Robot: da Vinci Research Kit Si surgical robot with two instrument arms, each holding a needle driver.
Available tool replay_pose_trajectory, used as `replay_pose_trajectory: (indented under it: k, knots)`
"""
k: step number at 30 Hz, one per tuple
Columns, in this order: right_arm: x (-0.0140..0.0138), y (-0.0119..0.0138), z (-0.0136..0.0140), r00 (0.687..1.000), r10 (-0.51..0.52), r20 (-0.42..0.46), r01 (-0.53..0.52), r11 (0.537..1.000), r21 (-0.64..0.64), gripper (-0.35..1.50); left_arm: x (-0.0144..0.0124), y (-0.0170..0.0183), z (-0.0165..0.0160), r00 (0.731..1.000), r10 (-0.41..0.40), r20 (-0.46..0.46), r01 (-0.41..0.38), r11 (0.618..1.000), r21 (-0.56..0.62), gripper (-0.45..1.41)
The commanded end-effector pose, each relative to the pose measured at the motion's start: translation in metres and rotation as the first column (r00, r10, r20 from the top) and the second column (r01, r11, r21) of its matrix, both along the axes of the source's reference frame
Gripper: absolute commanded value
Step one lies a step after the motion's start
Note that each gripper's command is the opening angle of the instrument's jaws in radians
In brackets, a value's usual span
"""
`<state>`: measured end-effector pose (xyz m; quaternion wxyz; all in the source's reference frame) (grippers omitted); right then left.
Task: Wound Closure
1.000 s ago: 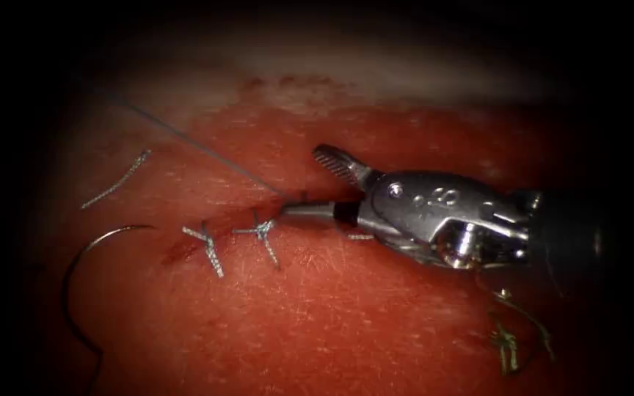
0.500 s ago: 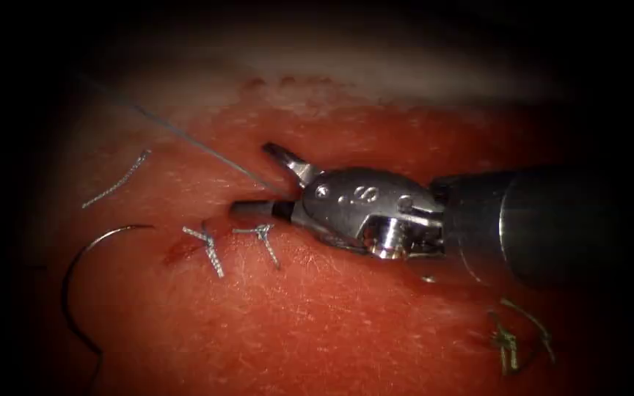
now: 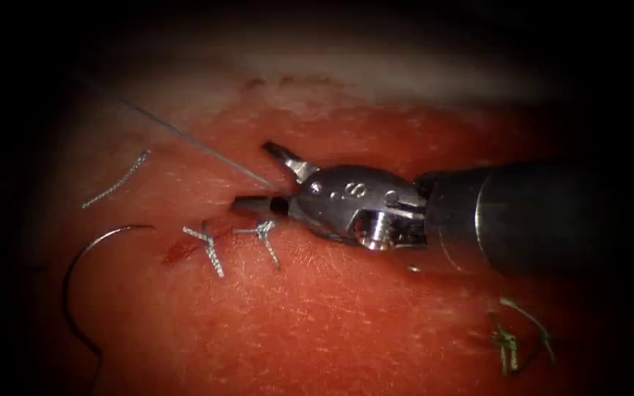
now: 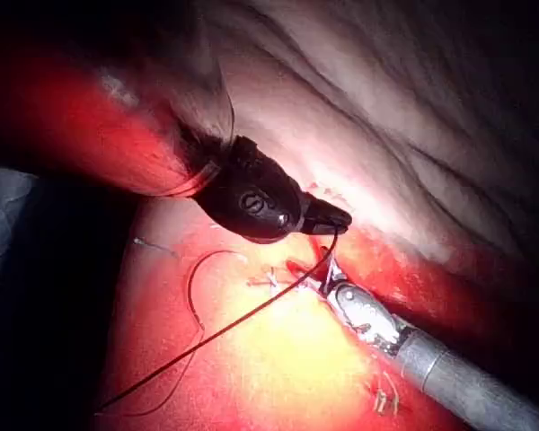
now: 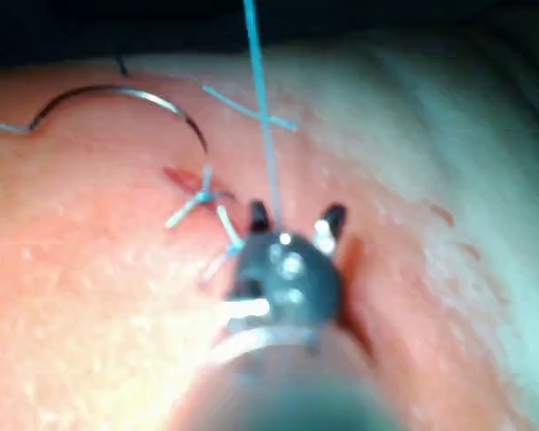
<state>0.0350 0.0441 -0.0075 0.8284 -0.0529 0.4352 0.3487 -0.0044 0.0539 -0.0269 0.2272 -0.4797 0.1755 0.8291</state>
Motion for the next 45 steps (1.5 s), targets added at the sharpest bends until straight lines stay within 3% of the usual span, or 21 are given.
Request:
replay_pose_trajectory:
  k: [1, 2, 6, 9, 10, 12, 21, 22, 23, 25, 29, 33, 39, 45]
  knots:
    - [0.0006, -0.0003, 0.0008, 1.000, -0.003, 0.001, 0.003, 1.000, 0.001, 1.40, -0.0004, -0.0003, 0.0007, 1.000, 0.000, 0.004, 0.000, 1.000, 0.001, -0.35]
    - [0.0006, -0.0003, 0.0009, 1.000, -0.005, 0.003, 0.005, 1.000, 0.003, 1.40, -0.0004, -0.0003, 0.0006, 1.000, 0.000, 0.005, 0.000, 1.000, 0.001, -0.35]
    - [0.0011, -0.0007, 0.0012, 0.999, -0.033, 0.009, 0.033, 0.999, 0.016, 1.04, -0.0005, -0.0003, 0.0003, 1.000, 0.000, 0.006, 0.000, 1.000, -0.004, -0.35]
    - [0.0014, -0.0012, 0.0016, 0.996, -0.091, -0.024, 0.092, 0.995, 0.045, 0.51, -0.0006, -0.0005, 0.0002, 1.000, 0.000, 0.007, 0.000, 1.000, -0.004, -0.35]
    - [0.0015, -0.0013, 0.0017, 0.991, -0.127, -0.050, 0.130, 0.990, 0.059, 0.00, -0.0007, -0.0006, 0.0001, 1.000, 0.000, 0.007, 0.000, 1.000, -0.004, -0.35]
    - [0.0017, -0.0015, 0.0016, 0.989, -0.137, -0.048, 0.140, 0.989, 0.056, -0.35, -0.0008, -0.0007, 0.0000, 1.000, 0.000, 0.007, 0.000, 1.000, -0.004, -0.35]
    - [0.0009, -0.0015, 0.0014, 0.984, -0.172, -0.049, 0.175, 0.983, 0.053, -0.35, -0.0010, -0.0009, -0.0008, 1.000, 0.006, 0.007, -0.006, 1.000, -0.009, -0.35]
    - [0.0003, -0.0012, 0.0012, 0.989, -0.128, -0.071, 0.132, 0.990, 0.048, 0.49, -0.0011, -0.0009, -0.0008, 1.000, 0.006, 0.006, -0.006, 1.000, -0.009, -0.35]
    - [-0.0001, -0.0011, 0.0010, 0.992, -0.105, -0.066, 0.107, 0.994, 0.033, 0.96, -0.0012, -0.0009, -0.0008, 1.000, 0.005, 0.006, -0.005, 1.000, -0.009, -0.35]
    - [-0.0010, -0.0007, 0.0001, 0.999, -0.026, -0.043, 0.027, 1.000, 0.009, 1.42, -0.0015, -0.0007, -0.0006, 1.000, 0.002, 0.005, -0.002, 1.000, -0.010, -0.35]
    - [-0.0051, 0.0006, -0.0036, 0.998, 0.063, -0.032, -0.063, 0.998, -0.001, 1.48, -0.0033, -0.0002, 0.0004, 1.000, -0.011, -0.004, 0.011, 1.000, -0.016, -0.35]
    - [-0.0116, 0.0015, -0.0066, 0.994, 0.093, -0.054, -0.093, 0.996, 0.003, 1.48, -0.0061, 0.0002, 0.0028, 0.999, -0.021, -0.039, 0.020, 1.000, -0.024, -0.35]
    - [-0.0182, 0.0015, -0.0070, 0.991, 0.132, -0.023, -0.132, 0.991, -0.002, 1.48, -0.0102, -0.0001, 0.0066, 0.997, -0.046, -0.061, 0.046, 0.999, 0.007, -0.35]
    - [-0.0216, 0.0014, -0.0068, 0.984, 0.178, 0.011, -0.178, 0.984, -0.011, 1.48, -0.0161, -0.0013, 0.0119, 0.997, -0.016, -0.074, 0.021, 0.998, 0.057, -0.35]
